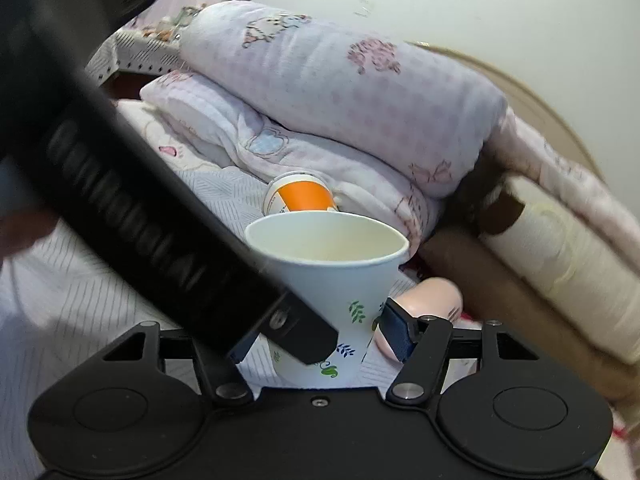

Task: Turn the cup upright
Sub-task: 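Lower the upright white cup onto the cloth and open the left gripper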

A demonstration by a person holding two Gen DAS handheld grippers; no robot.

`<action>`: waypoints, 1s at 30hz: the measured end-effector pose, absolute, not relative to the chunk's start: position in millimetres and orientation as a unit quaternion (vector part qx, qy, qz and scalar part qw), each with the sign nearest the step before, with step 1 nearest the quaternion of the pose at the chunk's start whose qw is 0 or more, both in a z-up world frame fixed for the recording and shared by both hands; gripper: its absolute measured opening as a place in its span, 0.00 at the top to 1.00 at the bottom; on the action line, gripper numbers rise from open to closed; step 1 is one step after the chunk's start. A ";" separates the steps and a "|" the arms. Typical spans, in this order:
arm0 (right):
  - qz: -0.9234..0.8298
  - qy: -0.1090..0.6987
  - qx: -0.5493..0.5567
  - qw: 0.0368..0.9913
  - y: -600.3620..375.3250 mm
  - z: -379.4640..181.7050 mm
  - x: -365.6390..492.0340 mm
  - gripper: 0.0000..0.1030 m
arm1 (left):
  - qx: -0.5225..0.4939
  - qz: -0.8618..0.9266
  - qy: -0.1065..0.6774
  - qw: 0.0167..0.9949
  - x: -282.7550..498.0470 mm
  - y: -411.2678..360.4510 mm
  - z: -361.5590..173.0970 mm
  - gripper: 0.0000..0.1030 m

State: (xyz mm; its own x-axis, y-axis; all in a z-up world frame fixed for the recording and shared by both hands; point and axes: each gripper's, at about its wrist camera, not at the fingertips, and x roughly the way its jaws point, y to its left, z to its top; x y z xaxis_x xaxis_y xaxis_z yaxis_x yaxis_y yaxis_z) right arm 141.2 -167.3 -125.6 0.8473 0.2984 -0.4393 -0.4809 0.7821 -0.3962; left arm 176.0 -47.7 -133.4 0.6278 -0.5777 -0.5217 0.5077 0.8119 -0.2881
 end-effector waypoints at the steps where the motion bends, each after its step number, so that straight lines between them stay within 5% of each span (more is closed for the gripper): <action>1: 0.213 0.183 -0.245 0.928 -168.9 -126.8 144.5 0.34 | -0.055 -0.299 0.310 0.901 176.8 -48.2 -134.8 0.46; 10: 0.219 0.242 -0.101 0.940 -187.1 -142.4 165.9 0.35 | -0.031 -0.302 0.318 0.898 172.5 -54.8 -139.8 0.47; 18: 0.221 0.247 -0.103 0.938 -185.7 -146.0 153.8 0.34 | -0.060 -0.291 0.349 0.889 180.1 -49.4 -143.8 0.45; 22: 0.208 0.272 -0.088 0.935 -188.1 -146.4 154.2 0.21 | -0.064 -0.269 0.362 0.890 181.4 -46.9 -144.0 0.39; 30: 0.190 0.264 -0.057 0.944 -198.7 -143.6 133.4 0.16 | -0.054 -0.249 0.372 0.893 163.7 -46.6 -133.2 0.29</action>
